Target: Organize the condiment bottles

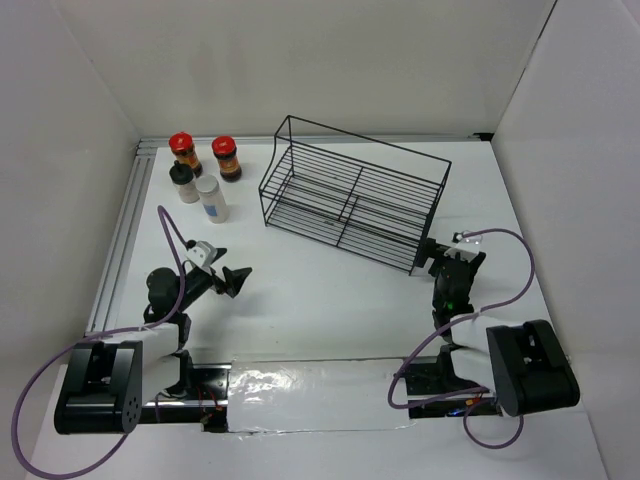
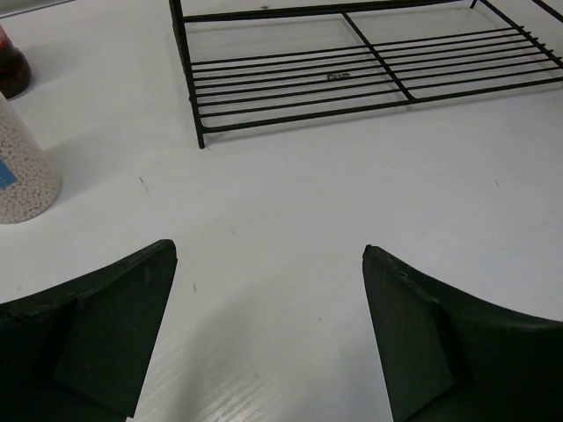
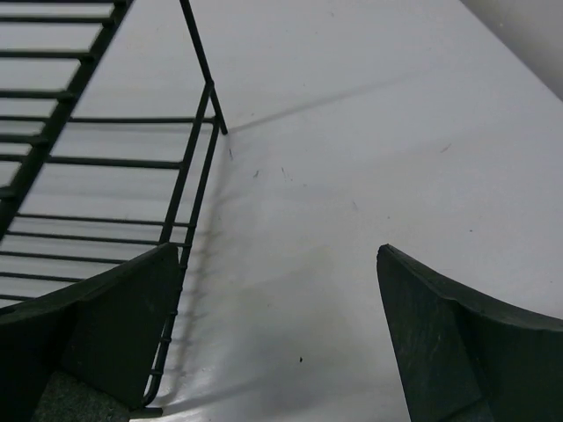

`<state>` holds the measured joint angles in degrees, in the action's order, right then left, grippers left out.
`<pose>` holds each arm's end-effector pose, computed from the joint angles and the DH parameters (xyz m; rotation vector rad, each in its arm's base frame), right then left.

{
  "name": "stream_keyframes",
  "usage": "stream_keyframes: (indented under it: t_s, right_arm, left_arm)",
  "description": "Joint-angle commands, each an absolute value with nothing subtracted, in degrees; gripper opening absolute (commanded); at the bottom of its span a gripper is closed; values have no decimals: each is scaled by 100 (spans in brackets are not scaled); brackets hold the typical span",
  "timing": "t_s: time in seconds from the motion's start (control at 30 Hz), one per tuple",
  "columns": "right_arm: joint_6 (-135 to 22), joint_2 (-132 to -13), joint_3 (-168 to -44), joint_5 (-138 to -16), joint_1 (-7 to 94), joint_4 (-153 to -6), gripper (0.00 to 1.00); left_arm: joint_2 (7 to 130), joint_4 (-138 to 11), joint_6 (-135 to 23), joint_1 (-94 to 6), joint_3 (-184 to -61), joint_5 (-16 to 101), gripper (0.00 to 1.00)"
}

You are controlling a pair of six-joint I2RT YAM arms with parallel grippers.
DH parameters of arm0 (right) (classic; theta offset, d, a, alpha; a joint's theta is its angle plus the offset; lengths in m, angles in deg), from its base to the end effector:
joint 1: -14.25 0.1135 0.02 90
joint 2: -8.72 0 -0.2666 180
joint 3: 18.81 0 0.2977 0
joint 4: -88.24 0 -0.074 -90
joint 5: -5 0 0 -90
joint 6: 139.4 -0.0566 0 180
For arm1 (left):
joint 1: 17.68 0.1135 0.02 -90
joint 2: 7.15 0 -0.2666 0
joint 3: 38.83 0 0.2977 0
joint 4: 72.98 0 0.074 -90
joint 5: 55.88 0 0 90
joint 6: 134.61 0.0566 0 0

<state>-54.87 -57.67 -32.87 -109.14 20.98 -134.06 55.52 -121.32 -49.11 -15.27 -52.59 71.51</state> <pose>0.2201 0.0027 0.1003 0.2875 1.7110 -0.2109 0.2135 -0.0254 0.1248 0.4172 1.5498 -0.5423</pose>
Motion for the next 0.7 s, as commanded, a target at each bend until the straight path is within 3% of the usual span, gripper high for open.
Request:
stream_keyframes:
  t_s: [0.0, 0.07, 0.2, 0.23, 0.33, 0.5, 0.53, 0.57, 0.63, 0.67]
  right_arm:
    - [-5529, -5361, -3106, -10847, 2120, -13690, 100]
    - [-5590, -5124, -3070, -10916, 2120, -13446, 100]
    - [-6145, -3633, -3972, -11849, 1953, -11215, 100]
    - [-5996, -3446, -4123, -11640, 1909, -10794, 100]
    - [-5827, -2961, -4870, -11610, 1777, -9654, 100]
    - [-5715, -3152, -6486, -11665, 1593, -8059, 99]
    - [-5513, -3232, -6689, -11516, 1584, -7683, 88]
    - [-5137, -3329, -7100, -11158, 1566, -7522, 54]
    - [-5037, -3626, -7533, -11006, 1566, -7171, 25]
    - [-5010, -3742, -7900, -10953, 1566, -7099, 16]
  left_arm:
    - [5560, -12419, -4725, -1557, -4993, 7236, 99]
    - [5543, -12419, -4708, -1557, -5002, 7235, 99]
    - [5116, -11974, -4245, -1522, -5274, 7980, 99]
    - [4816, -10605, -4076, -1487, -5466, 8774, 99]
    - [3980, -9031, -3092, -1540, -6477, 9729, 99]
    - [3749, -6675, -1704, -1628, -8268, 9188, 99]
    - [3898, -6315, -1528, -1628, -8602, 9100, 99]
    - [4291, -5519, -1308, -1619, -9432, 8890, 99]
    - [4793, -4733, -1524, -1610, -10368, 8696, 99]
    - [5065, -4338, -2074, -1549, -11321, 8599, 99]
